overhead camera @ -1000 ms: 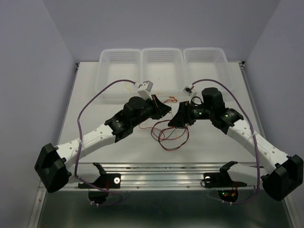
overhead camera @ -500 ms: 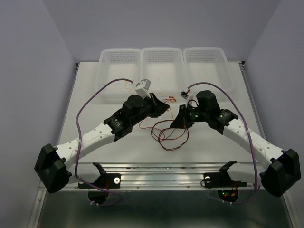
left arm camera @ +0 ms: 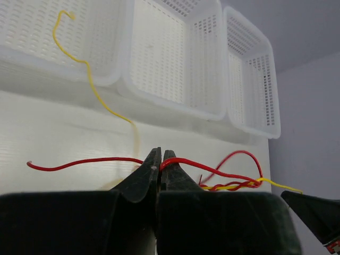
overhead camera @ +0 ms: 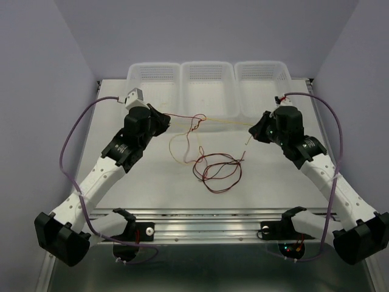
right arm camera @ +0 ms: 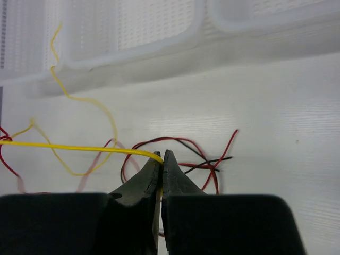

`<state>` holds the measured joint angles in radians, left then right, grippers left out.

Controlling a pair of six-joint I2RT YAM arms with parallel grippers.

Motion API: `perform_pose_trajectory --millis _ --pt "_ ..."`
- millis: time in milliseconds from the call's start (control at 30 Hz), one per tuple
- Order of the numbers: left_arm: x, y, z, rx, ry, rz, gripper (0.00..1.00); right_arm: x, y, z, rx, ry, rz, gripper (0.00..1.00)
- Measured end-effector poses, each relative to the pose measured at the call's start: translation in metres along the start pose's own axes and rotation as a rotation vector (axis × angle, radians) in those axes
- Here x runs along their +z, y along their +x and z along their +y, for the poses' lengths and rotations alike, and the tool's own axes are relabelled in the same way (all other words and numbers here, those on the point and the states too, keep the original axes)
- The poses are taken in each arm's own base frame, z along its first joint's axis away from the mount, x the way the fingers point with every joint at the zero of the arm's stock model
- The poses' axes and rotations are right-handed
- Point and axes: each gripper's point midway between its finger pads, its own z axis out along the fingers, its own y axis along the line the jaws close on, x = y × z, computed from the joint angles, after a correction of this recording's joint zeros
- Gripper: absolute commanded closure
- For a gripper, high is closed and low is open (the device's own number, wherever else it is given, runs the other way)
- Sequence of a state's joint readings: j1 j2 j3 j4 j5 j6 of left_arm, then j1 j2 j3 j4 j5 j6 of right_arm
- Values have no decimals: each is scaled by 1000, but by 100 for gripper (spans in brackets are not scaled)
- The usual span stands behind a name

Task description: Untangle the cables

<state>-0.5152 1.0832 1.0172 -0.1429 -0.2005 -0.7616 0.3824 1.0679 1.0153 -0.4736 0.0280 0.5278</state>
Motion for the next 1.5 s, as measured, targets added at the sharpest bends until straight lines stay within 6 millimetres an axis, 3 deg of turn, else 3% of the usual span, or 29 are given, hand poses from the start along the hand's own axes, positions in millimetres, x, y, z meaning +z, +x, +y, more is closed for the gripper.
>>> perform_pose_trajectory --millis 200,367,567,700,1067,1367,1500 --pt "-16 -24 30 -34 -91 -45 100 -2 -34 -34 31 200 -107 99" --pt "-32 -55 37 -64 -137 -107 100 -17 -68 -38 29 274 -198 99" --pt "-54 -114 35 -96 -176 -246 100 -49 -121 -46 21 367 -346 99" --pt "-71 -151 46 -111 -239 -358 100 -71 -148 -71 29 496 -431 99" --pt "-92 -176 94 -109 -421 -436 100 -100 -171 -131 45 734 -472 99" --pt "-113 -199 144 -140 -584 -503 100 -126 -203 -212 160 921 -496 99" --pt "-125 -210 169 -162 -660 -527 100 -142 -217 -235 202 958 -519 99"
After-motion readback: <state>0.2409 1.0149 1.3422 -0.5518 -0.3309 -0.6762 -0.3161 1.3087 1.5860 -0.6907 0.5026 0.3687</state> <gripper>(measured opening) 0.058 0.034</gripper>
